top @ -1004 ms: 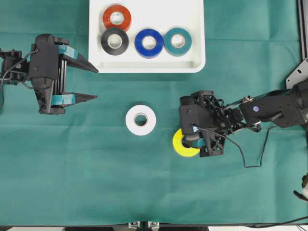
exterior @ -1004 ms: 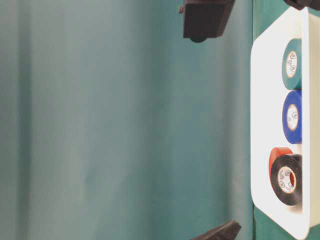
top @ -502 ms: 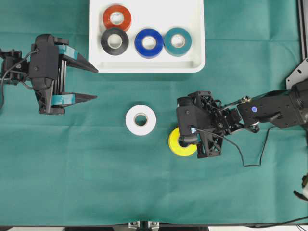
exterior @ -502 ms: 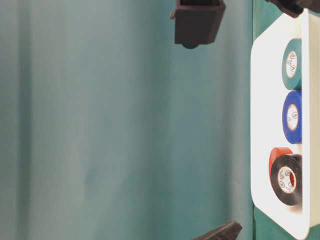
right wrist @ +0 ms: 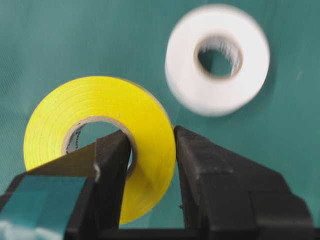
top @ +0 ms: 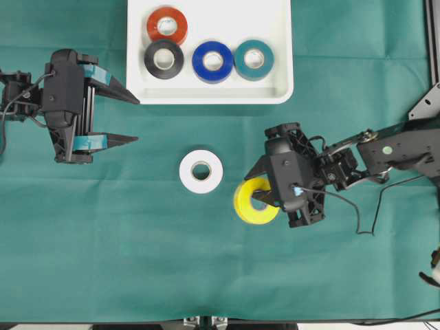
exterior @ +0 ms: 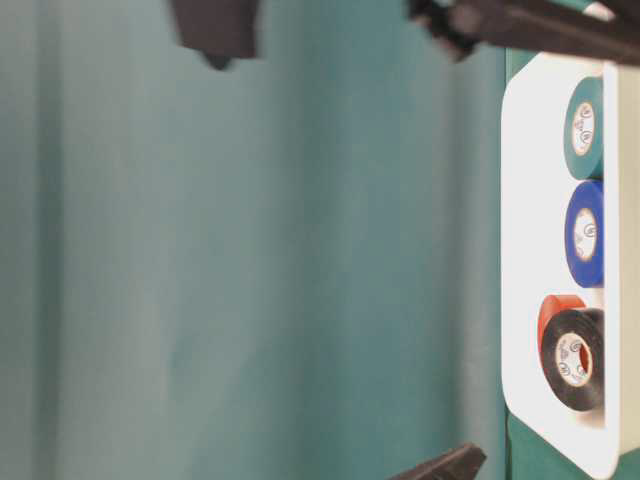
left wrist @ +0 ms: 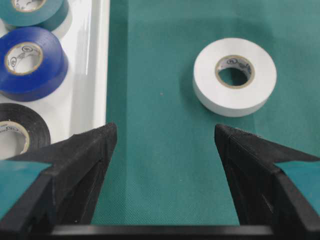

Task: Put the tape alternately from left to right into the white case.
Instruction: 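Close the right gripper on the yellow roll and lift, then carry the yellow roll into the tray's top row and release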

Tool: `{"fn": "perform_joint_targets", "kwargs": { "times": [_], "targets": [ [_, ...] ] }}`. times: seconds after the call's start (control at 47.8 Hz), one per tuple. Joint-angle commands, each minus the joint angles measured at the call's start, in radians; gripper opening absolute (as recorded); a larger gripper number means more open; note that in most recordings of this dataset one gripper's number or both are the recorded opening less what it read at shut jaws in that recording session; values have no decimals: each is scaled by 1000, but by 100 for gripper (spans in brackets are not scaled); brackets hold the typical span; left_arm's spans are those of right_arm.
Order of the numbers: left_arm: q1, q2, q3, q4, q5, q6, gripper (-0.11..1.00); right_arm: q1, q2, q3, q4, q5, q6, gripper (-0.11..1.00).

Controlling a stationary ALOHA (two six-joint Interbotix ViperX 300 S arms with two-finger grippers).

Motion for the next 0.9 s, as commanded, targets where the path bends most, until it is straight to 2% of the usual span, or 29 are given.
{"fn": "perform_joint_targets", "kwargs": {
  "times": [0.0,0.167,0.376,0.606,0.878],
  "targets": [
    [-2,-6,-14,-2,-3,-2,89,3,-35,-26,-37,-23,5,32],
    [0,-6,-12,-2,-5,-2,89,-6,-38,-29,-83,-60,5,32],
    [-2,-6,-12,-2,-5,-2,89,-55,-38,-31,-87,-94,3,32],
    [-2,-6,-12,-2,-5,-2,89,-175,-31,-44,-94,-120,-2,32],
    [-2,-6,-11,-2,-5,-2,89,-342,-18,-75,-195,-141,-2,32]
  ]
}}
